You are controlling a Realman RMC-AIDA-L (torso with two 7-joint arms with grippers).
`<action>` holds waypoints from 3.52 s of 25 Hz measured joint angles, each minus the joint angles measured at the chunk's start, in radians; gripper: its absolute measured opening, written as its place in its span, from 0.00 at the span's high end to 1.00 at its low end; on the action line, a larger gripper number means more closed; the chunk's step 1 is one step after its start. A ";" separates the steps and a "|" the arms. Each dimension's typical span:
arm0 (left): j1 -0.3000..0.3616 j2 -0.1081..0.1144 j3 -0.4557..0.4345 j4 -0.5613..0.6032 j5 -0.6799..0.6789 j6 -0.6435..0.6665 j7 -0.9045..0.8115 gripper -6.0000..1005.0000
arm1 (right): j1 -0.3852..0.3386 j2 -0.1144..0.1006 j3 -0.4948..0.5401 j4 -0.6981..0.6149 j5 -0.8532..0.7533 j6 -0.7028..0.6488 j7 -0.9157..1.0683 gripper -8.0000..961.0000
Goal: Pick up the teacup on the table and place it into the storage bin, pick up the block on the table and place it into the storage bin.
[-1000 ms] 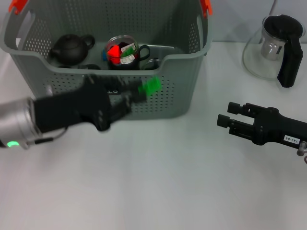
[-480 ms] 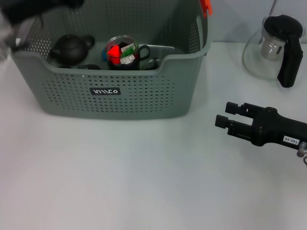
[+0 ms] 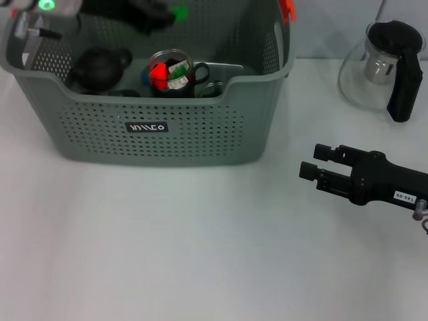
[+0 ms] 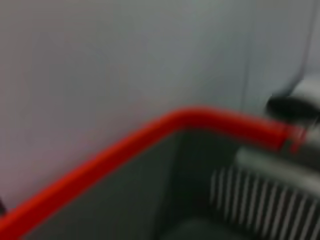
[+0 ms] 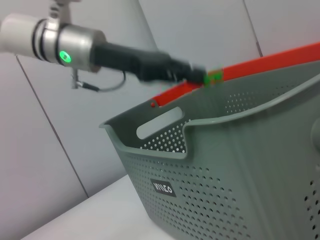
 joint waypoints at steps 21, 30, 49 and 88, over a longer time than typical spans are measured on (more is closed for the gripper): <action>0.114 -0.142 0.096 0.177 0.064 -0.225 -0.039 0.62 | 0.009 0.001 0.000 0.000 0.000 0.004 0.000 0.24; 0.250 -0.051 -0.251 -0.271 -0.989 0.392 0.558 0.16 | 0.009 0.006 0.001 0.001 0.006 -0.015 -0.026 0.22; 0.423 -0.063 -0.406 -0.400 -0.310 0.597 0.931 0.11 | -0.029 0.018 0.035 0.023 -0.050 -0.202 -0.244 0.18; 0.406 -0.076 -0.327 -0.402 -0.207 0.549 0.994 0.12 | 0.061 0.024 -0.111 0.113 -0.069 -0.095 -0.298 0.16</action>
